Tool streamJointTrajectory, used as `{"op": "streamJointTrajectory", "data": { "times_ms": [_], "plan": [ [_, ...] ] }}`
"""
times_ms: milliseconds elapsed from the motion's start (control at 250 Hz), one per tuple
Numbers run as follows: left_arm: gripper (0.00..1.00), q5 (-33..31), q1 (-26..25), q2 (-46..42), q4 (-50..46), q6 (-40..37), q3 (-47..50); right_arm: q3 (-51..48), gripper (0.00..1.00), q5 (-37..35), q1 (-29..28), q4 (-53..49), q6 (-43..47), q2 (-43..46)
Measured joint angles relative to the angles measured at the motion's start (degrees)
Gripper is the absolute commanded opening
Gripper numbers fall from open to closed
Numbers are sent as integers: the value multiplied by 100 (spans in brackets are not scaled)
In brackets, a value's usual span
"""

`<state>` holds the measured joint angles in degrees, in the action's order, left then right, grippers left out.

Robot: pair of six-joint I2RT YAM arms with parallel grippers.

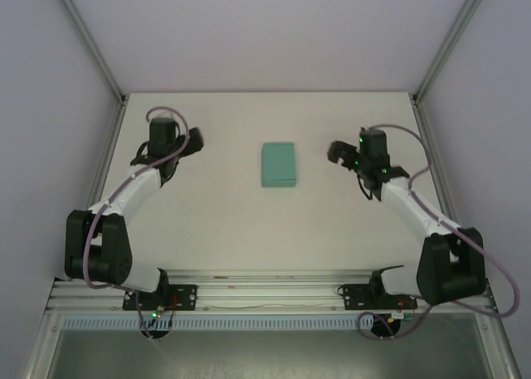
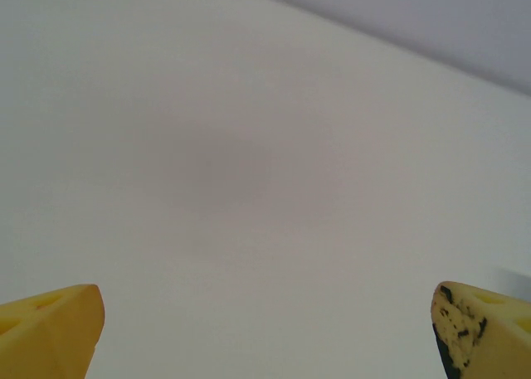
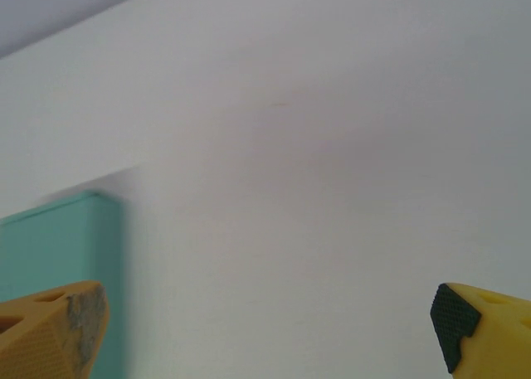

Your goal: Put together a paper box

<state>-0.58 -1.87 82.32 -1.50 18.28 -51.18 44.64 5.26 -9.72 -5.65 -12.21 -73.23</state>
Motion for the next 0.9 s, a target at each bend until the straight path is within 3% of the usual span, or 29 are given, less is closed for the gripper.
{"op": "streamJointTrajectory", "data": {
  "times_ms": [176,320,540,652,771,899],
  "plan": [
    [100,-772,245,118,1115,-498,1209,-1331,100,-796,308,1399,533,140],
    [100,-848,267,24,2225,-866,1593,-1786,100,-968,636,2771,826,-382],
    [100,-780,267,-841,3713,-1355,2789,-2339,100,-992,870,4671,1012,-1073],
    [100,-752,267,-726,4618,-1414,3329,-2306,100,-894,1019,4824,1016,-1329],
    [100,-741,262,310,5357,-1513,3388,-2291,100,-798,1019,5016,1016,-1329],
    [100,-741,267,525,5504,-1517,3399,-2288,100,-763,1019,5115,1016,-1329]
  ]
}}
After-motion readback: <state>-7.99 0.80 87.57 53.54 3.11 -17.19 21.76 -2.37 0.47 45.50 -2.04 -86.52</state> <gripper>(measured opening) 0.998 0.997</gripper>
